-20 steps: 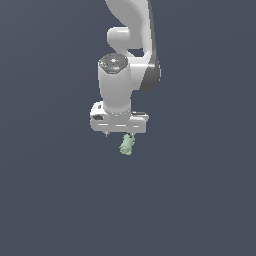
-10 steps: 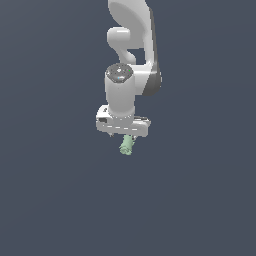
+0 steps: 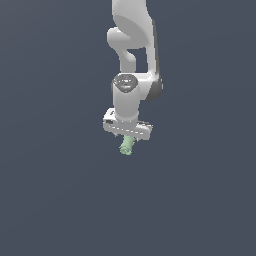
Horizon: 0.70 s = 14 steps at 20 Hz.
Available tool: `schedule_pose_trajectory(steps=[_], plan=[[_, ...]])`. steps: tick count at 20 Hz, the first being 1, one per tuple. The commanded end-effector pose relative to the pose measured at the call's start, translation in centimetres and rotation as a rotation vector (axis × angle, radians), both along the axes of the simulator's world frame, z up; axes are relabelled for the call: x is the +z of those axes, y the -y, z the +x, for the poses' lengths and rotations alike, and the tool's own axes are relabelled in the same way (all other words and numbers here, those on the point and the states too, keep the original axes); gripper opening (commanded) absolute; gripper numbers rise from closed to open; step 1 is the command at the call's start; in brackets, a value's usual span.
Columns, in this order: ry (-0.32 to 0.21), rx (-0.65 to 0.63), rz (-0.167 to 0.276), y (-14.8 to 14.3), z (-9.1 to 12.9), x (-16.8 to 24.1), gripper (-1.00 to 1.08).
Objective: Pick up the object and move it to a goal position.
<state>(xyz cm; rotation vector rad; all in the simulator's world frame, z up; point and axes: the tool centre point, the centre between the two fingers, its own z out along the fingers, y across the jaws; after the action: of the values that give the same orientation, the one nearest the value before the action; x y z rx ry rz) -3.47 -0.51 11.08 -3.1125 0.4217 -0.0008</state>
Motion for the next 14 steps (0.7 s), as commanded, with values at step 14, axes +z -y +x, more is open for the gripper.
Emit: schedule_pose_trajectory(steps=[14], plan=[[-0.001, -0.019, -0.001, -0.2, -0.5, -3.3, 1.00]])
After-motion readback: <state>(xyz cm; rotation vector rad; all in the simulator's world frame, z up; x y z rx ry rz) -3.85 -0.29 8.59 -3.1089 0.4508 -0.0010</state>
